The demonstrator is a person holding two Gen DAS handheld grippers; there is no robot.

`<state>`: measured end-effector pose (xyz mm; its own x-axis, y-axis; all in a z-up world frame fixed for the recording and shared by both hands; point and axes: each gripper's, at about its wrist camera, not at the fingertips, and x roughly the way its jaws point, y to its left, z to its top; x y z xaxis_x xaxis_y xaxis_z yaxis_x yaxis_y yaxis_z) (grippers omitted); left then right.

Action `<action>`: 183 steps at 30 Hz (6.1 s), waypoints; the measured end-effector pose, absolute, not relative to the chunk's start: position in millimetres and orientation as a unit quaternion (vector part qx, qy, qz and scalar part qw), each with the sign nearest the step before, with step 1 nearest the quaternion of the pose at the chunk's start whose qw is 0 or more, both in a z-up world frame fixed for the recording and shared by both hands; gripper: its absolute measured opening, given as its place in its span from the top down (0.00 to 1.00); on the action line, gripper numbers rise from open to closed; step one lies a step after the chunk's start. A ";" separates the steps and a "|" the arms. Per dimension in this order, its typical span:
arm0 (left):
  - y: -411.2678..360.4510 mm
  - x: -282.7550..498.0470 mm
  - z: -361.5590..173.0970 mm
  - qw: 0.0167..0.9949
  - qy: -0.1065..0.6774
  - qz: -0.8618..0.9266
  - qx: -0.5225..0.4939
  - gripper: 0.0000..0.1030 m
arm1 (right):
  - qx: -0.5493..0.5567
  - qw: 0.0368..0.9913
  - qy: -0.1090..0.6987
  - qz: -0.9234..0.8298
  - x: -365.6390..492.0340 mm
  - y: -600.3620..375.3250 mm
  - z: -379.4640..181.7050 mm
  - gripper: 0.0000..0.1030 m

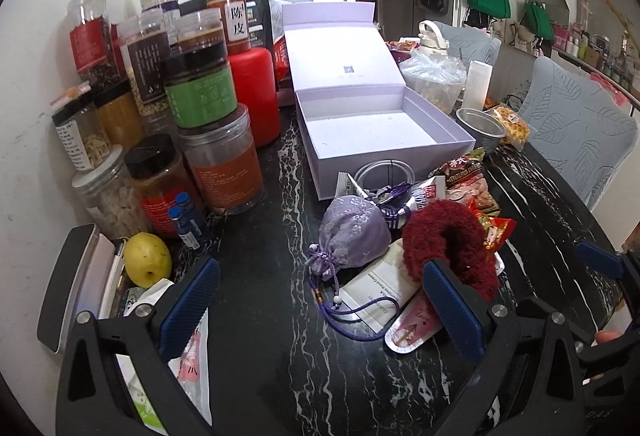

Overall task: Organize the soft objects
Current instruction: 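Grasp the red fuzzy scrunchie with the right tool while the left tool grasps the lilac pouch, then carry the scrunchie and pouch with both tools over the lavender gift box, then lower both items into the box and open both tools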

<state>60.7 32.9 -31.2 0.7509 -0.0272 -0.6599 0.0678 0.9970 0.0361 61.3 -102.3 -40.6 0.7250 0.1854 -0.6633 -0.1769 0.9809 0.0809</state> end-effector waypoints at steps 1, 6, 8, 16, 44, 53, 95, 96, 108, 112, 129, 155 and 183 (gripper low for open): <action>33.0 61.8 -32.2 0.935 0.353 -0.026 0.028 0.00 | 0.007 0.927 0.361 0.102 64.0 -101.1 -42.1 0.00; 38.9 78.1 -41.9 0.929 0.369 -0.026 0.023 0.00 | 0.009 0.920 0.372 0.124 80.4 -93.1 -51.3 0.00; 41.7 84.2 -46.4 0.927 0.374 -0.026 0.022 0.00 | 0.008 0.917 0.376 0.130 85.4 -89.9 -54.2 0.00; 52.8 105.3 -59.4 0.918 0.395 -0.029 0.011 0.00 | -0.018 0.904 0.399 0.151 109.3 -72.4 -70.9 0.00; 27.3 154.2 -83.3 0.897 0.434 -0.084 0.002 0.00 | -0.004 0.911 0.373 0.177 113.9 -99.5 -47.3 0.67; 19.2 161.9 -97.1 0.885 0.457 -0.089 -0.012 0.23 | 0.008 0.909 0.380 0.170 119.4 -109.7 -53.4 0.67; 15.4 80.1 22.3 0.931 0.341 -0.133 -0.021 0.50 | 0.021 0.932 0.326 0.158 61.2 -119.1 1.2 0.66; 13.9 79.6 24.3 0.931 0.338 -0.134 -0.019 0.50 | 0.021 0.932 0.325 0.157 61.8 -120.0 2.6 0.66; 1.7 100.6 48.2 0.937 0.313 -0.153 -0.005 0.50 | 0.011 0.940 0.308 0.146 92.7 -130.4 26.1 0.66; 1.5 114.5 55.9 0.939 0.307 -0.157 -0.005 0.50 | 0.006 0.941 0.304 0.149 108.2 -130.8 32.1 0.66; -7.7 172.9 90.0 0.951 0.262 -0.165 0.005 0.50 | -0.008 0.948 0.270 0.165 180.4 -133.4 70.7 0.66; -13.7 310.0 73.6 0.950 0.279 -0.141 -0.010 0.50 | -0.020 0.946 0.274 0.174 319.7 -127.5 68.2 0.65; -7.4 380.7 -6.9 0.921 0.381 -0.076 0.022 0.49 | -0.058 0.920 0.362 0.143 387.0 -113.1 0.7 0.44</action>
<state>380.7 -7.4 -6.9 0.6976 -0.1230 -0.7059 0.1567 0.9875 -0.0172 387.0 -113.1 0.7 0.6978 0.2206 -0.6815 -0.3045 0.9525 -0.0036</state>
